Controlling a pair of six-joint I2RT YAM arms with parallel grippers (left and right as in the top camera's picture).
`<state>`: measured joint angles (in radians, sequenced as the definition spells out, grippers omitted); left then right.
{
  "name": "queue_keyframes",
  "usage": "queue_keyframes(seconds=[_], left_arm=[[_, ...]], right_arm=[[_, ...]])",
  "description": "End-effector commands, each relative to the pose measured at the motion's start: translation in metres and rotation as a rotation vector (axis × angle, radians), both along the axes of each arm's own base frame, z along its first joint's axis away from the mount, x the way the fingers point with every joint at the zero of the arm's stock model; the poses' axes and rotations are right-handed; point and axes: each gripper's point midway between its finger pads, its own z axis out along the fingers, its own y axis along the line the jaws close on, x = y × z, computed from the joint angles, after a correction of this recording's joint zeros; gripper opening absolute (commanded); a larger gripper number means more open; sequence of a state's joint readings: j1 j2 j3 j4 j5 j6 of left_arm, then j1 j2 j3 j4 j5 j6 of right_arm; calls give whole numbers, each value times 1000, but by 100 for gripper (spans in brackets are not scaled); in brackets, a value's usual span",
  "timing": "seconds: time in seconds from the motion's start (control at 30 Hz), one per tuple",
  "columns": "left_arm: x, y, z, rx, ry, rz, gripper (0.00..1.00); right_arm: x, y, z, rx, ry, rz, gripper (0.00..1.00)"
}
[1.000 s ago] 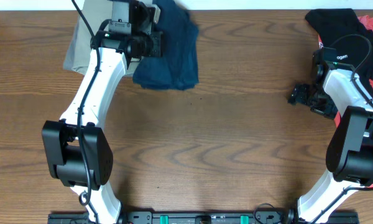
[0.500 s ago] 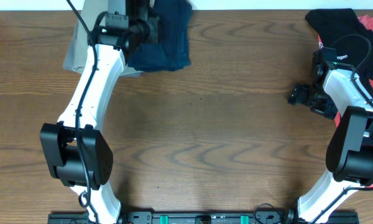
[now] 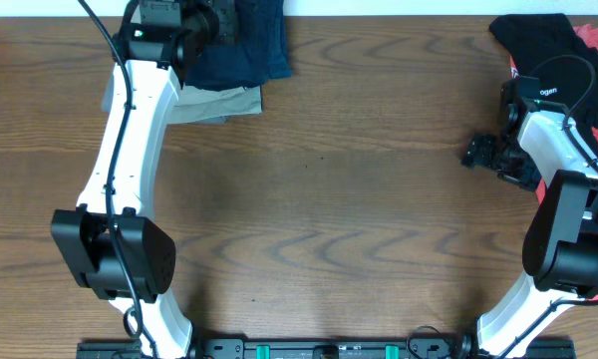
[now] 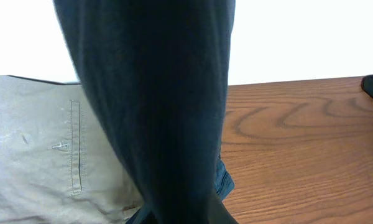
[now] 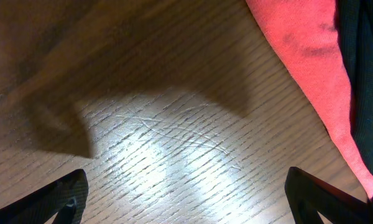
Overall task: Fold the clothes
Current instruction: 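Place the folded navy trousers onto the khaki trousers at top left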
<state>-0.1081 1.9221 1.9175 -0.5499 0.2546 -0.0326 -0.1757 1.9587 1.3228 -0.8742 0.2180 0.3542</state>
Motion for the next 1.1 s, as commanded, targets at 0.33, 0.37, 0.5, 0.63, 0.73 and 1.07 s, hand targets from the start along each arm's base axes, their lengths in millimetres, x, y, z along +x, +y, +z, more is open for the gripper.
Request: queue_keyframes(seconds=[0.33,0.37,0.5,0.63,0.73,1.07], left_arm=[[13,38,18,17,-56,101,6],[15,43,15,21,-52,108,6],[24,60,0,47,-41,121,6],[32,75,-12,82,-42,123,6],[42,91,-22,98,-44,160,6],[46,155,-85,140,84,293,7]], right_arm=[[5,-6,14,-24,-34,3,99],[5,-6,14,-24,-34,3,99],[5,-6,14,-24,-34,3,99],[5,-6,14,-24,-34,3,99],[5,-6,14,-24,-34,3,99],[5,-6,14,-24,-34,3,99]])
